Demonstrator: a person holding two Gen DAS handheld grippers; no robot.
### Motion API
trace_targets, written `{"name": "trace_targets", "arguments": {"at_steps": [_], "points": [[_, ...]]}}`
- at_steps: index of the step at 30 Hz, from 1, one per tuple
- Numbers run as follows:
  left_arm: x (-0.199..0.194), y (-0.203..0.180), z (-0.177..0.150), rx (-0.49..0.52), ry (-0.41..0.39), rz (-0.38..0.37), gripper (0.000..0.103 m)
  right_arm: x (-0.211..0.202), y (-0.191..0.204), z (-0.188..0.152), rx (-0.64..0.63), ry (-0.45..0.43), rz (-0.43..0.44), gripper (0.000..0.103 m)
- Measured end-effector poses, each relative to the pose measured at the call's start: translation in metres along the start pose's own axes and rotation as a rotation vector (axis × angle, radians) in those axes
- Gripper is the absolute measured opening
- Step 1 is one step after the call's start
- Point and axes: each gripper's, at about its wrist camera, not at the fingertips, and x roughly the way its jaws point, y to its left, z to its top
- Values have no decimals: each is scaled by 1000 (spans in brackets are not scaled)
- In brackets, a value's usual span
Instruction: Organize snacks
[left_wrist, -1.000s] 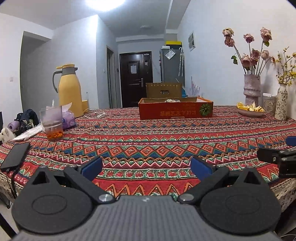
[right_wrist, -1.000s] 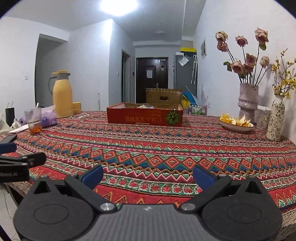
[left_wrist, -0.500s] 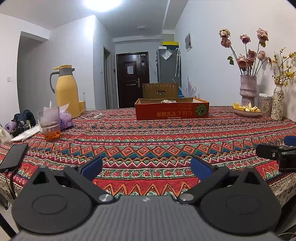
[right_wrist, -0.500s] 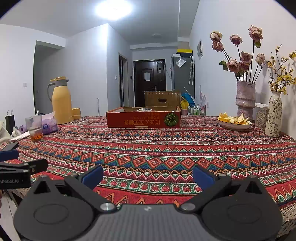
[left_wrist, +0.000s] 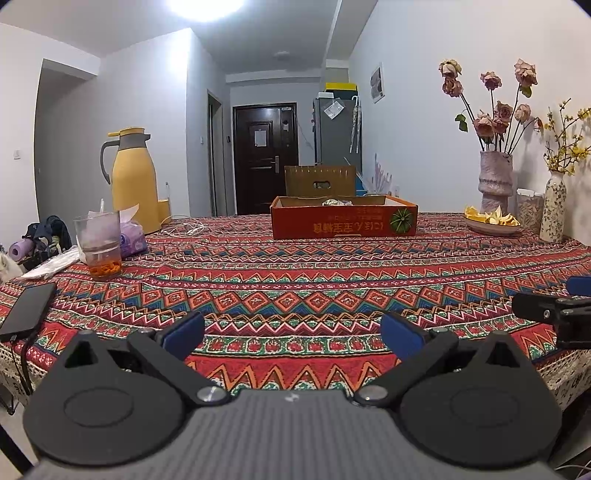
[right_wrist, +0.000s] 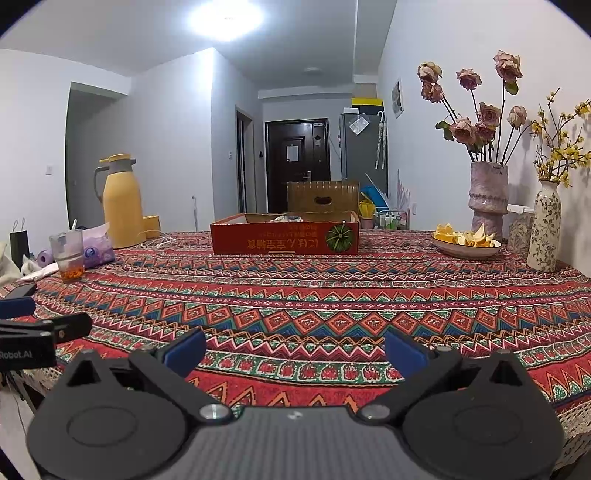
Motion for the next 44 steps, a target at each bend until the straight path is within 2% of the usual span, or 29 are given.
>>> {"name": "trace_targets", "arguments": {"at_steps": [40, 44], "points": [[-5, -1, 2, -3, -11, -9, 103, 0, -1, -1, 6, 6, -11, 103], [-4, -1, 2, -7, 10, -22, 103, 0, -1, -2, 2, 6, -12, 103]]}}
